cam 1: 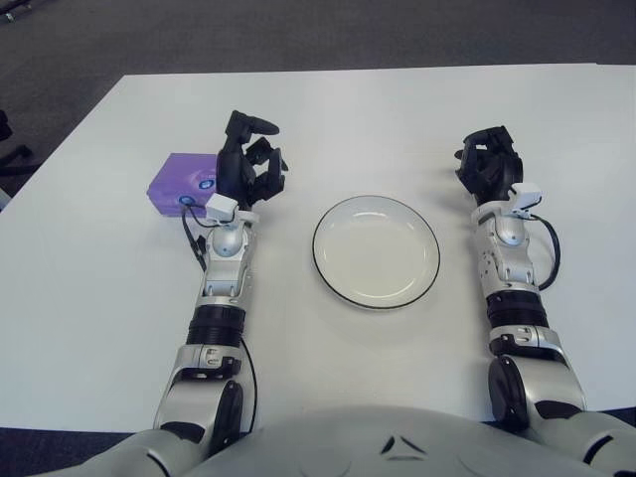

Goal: Put the tissue paper into the plate.

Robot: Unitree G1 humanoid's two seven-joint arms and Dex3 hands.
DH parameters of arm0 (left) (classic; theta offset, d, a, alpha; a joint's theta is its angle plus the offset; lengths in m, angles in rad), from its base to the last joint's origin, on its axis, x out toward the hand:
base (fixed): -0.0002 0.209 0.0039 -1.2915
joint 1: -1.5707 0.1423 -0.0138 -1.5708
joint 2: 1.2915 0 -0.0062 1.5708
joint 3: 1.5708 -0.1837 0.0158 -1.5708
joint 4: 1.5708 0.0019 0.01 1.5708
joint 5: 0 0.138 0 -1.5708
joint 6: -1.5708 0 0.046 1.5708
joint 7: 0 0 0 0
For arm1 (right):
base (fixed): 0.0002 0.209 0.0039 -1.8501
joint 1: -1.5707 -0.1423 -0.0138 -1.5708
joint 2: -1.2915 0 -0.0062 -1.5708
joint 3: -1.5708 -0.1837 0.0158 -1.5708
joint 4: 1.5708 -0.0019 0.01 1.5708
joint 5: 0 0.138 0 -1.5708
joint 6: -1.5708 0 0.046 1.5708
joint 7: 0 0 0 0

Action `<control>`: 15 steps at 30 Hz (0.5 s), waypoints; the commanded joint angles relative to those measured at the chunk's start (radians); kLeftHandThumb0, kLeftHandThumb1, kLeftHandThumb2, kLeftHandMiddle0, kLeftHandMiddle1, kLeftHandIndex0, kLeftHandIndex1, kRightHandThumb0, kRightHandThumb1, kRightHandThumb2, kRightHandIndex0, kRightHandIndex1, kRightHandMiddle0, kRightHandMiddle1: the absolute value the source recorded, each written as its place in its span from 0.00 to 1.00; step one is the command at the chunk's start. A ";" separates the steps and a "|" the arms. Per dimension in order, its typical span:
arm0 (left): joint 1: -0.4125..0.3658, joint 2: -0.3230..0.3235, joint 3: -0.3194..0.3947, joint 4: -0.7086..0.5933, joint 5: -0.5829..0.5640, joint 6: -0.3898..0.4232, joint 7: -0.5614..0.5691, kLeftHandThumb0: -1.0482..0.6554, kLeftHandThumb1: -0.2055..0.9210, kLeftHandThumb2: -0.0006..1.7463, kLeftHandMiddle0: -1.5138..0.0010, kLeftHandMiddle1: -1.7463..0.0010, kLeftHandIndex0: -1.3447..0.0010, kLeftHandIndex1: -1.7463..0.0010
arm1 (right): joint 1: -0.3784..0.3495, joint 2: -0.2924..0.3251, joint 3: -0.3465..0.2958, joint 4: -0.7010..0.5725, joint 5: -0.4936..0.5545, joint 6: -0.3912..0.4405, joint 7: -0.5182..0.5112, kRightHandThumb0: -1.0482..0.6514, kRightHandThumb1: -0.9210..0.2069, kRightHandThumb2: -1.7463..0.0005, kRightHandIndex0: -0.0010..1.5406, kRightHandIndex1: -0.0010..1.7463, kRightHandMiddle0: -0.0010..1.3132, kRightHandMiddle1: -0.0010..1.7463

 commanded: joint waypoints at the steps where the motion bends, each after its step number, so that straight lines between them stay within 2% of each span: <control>1: 0.174 0.013 0.009 0.003 0.037 -0.045 0.010 0.40 0.84 0.44 0.43 0.00 0.77 0.00 | 0.088 0.035 0.006 0.041 -0.012 0.020 0.002 0.40 0.18 0.55 0.49 1.00 0.25 1.00; 8: 0.194 0.045 0.027 -0.020 0.175 -0.154 0.079 0.39 0.80 0.47 0.42 0.00 0.74 0.00 | 0.089 0.033 0.009 0.032 -0.015 0.035 0.003 0.39 0.19 0.55 0.49 1.00 0.25 1.00; 12: 0.194 0.068 0.042 -0.040 0.398 -0.247 0.225 0.39 0.83 0.40 0.41 0.00 0.70 0.06 | 0.089 0.032 0.009 0.032 -0.014 0.040 0.005 0.39 0.19 0.54 0.50 1.00 0.26 1.00; 15: 0.196 0.100 0.048 -0.072 0.598 -0.263 0.361 0.40 0.85 0.35 0.41 0.00 0.68 0.09 | 0.089 0.031 0.008 0.033 -0.014 0.042 0.007 0.39 0.20 0.54 0.50 1.00 0.26 1.00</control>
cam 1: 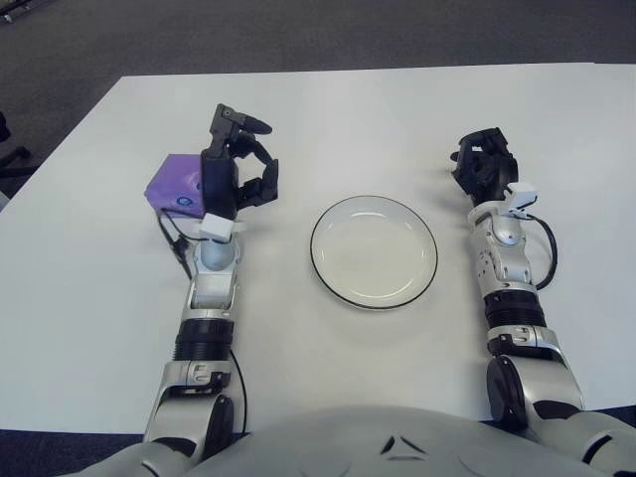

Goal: Put the tissue paper into the plate.

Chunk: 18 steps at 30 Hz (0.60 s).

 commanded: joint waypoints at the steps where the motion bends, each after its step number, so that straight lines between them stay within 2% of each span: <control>1: 0.138 0.070 0.018 -0.003 0.323 -0.035 0.217 0.40 0.86 0.33 0.42 0.00 0.67 0.10 | 0.096 0.026 0.004 0.041 -0.013 0.014 0.008 0.39 0.20 0.54 0.50 1.00 0.26 1.00; 3: 0.140 0.093 0.015 -0.018 0.412 -0.014 0.279 0.40 0.89 0.29 0.43 0.00 0.66 0.12 | 0.095 0.025 0.003 0.042 -0.013 0.015 0.009 0.39 0.20 0.54 0.50 1.00 0.26 1.00; 5: 0.128 0.146 0.012 -0.017 0.497 0.008 0.334 0.40 0.91 0.24 0.43 0.00 0.63 0.15 | 0.094 0.025 0.002 0.042 -0.011 0.017 0.011 0.39 0.20 0.53 0.50 1.00 0.26 1.00; 10: 0.080 0.263 -0.005 0.033 0.634 0.024 0.464 0.40 0.99 0.16 0.45 0.00 0.63 0.17 | 0.093 0.025 0.001 0.042 -0.004 0.023 0.020 0.39 0.20 0.53 0.50 1.00 0.26 1.00; 15: 0.045 0.339 -0.020 0.081 0.670 0.046 0.524 0.40 1.00 0.13 0.48 0.00 0.62 0.19 | 0.092 0.026 -0.003 0.043 0.003 0.027 0.032 0.39 0.21 0.53 0.50 1.00 0.26 1.00; 18: 0.042 0.374 -0.029 0.092 0.673 0.095 0.514 0.40 1.00 0.13 0.53 0.11 0.61 0.19 | 0.092 0.026 -0.005 0.044 0.003 0.029 0.037 0.39 0.21 0.53 0.50 1.00 0.26 1.00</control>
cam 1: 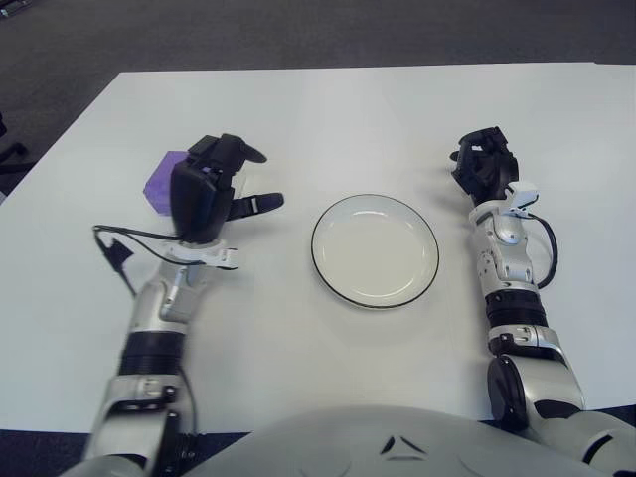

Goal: Put the tissue paper into the plate.

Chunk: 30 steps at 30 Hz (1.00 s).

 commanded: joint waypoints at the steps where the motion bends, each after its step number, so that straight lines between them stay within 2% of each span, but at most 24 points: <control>1: -0.006 0.059 -0.012 0.014 0.022 0.067 0.001 0.40 1.00 0.13 0.54 0.17 0.62 0.19 | 0.076 0.035 0.000 0.040 0.002 0.009 0.008 0.39 0.21 0.53 0.50 1.00 0.26 1.00; 3: -0.002 0.088 -0.018 0.012 0.027 0.109 -0.026 0.40 1.00 0.13 0.56 0.30 0.62 0.19 | 0.075 0.034 -0.001 0.043 0.003 0.009 0.011 0.39 0.21 0.53 0.50 1.00 0.26 1.00; 4: 0.000 0.101 -0.022 0.010 0.029 0.127 -0.036 0.36 1.00 0.12 0.57 0.40 0.63 0.33 | 0.074 0.034 -0.001 0.044 0.004 0.009 0.012 0.39 0.21 0.53 0.50 1.00 0.26 1.00; 5: -0.003 0.124 -0.026 0.016 0.024 0.132 -0.056 0.34 1.00 0.11 0.56 0.45 0.63 0.39 | 0.074 0.034 -0.001 0.045 0.004 0.009 0.013 0.39 0.21 0.53 0.50 1.00 0.26 1.00; 7: -0.016 0.168 -0.039 0.036 0.011 0.131 -0.084 0.29 1.00 0.10 0.54 0.64 0.59 0.61 | 0.073 0.033 -0.001 0.049 0.005 0.007 0.016 0.39 0.21 0.53 0.50 1.00 0.26 1.00; 10: -0.037 0.229 -0.055 0.064 -0.005 0.117 -0.108 0.26 1.00 0.09 0.53 0.84 0.56 0.79 | 0.070 0.033 -0.003 0.056 0.004 0.005 0.020 0.39 0.21 0.53 0.50 1.00 0.26 1.00; 12: -0.044 0.263 -0.062 0.072 -0.013 0.113 -0.124 0.24 1.00 0.09 0.54 0.91 0.57 0.85 | 0.069 0.032 -0.004 0.060 0.004 0.004 0.022 0.39 0.21 0.53 0.50 1.00 0.26 1.00; 15: -0.049 0.291 -0.074 0.075 -0.019 0.132 -0.153 0.20 1.00 0.10 0.59 0.97 0.59 0.89 | 0.067 0.031 -0.005 0.063 0.005 0.006 0.027 0.39 0.21 0.53 0.50 1.00 0.26 1.00; 23: -0.100 0.329 -0.116 0.166 -0.043 0.170 -0.191 0.11 1.00 0.18 0.72 1.00 0.64 0.95 | 0.066 0.028 -0.005 0.066 0.006 0.011 0.037 0.39 0.21 0.53 0.51 1.00 0.26 1.00; 27: -0.131 0.343 -0.141 0.228 -0.057 0.160 -0.185 0.07 1.00 0.22 0.78 1.00 0.68 0.97 | 0.066 0.028 -0.006 0.067 0.006 0.011 0.040 0.39 0.21 0.53 0.51 1.00 0.26 1.00; 30: -0.161 0.355 -0.164 0.290 -0.094 0.129 -0.221 0.05 1.00 0.22 0.84 1.00 0.73 0.99 | 0.066 0.027 -0.006 0.067 0.006 0.013 0.042 0.39 0.21 0.53 0.51 1.00 0.26 1.00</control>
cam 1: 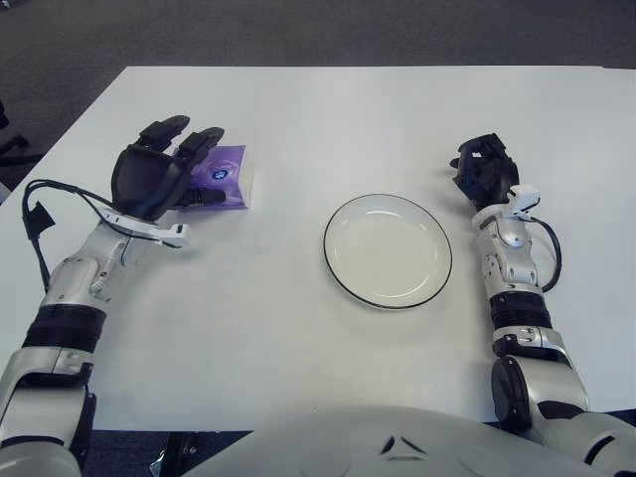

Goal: Put the tissue paper into the plate.

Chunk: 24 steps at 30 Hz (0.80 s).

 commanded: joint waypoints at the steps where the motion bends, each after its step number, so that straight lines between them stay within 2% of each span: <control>1: -0.041 0.030 -0.030 0.064 -0.044 -0.027 -0.044 0.05 1.00 0.22 0.86 1.00 0.74 0.99 | 0.066 0.034 0.000 0.038 0.003 0.009 0.004 0.39 0.21 0.53 0.51 1.00 0.26 1.00; 6: -0.081 0.033 -0.048 0.137 -0.171 -0.081 -0.201 0.03 1.00 0.22 0.92 1.00 0.79 1.00 | 0.066 0.034 -0.001 0.036 0.003 0.013 0.006 0.39 0.20 0.53 0.50 1.00 0.26 1.00; 10: -0.127 0.025 -0.067 0.211 -0.234 -0.122 -0.270 0.01 1.00 0.20 0.95 1.00 0.82 1.00 | 0.067 0.033 -0.001 0.036 0.004 0.014 0.008 0.39 0.20 0.53 0.50 1.00 0.26 1.00; 19: -0.253 -0.016 -0.112 0.440 -0.404 -0.255 -0.497 0.00 1.00 0.15 0.97 1.00 0.87 1.00 | 0.070 0.030 0.000 0.028 0.003 0.026 0.014 0.39 0.20 0.53 0.50 1.00 0.26 1.00; 24: -0.308 -0.049 -0.117 0.520 -0.498 -0.241 -0.658 0.00 1.00 0.13 0.98 1.00 0.88 1.00 | 0.072 0.029 0.001 0.022 0.003 0.033 0.017 0.39 0.20 0.54 0.50 1.00 0.26 1.00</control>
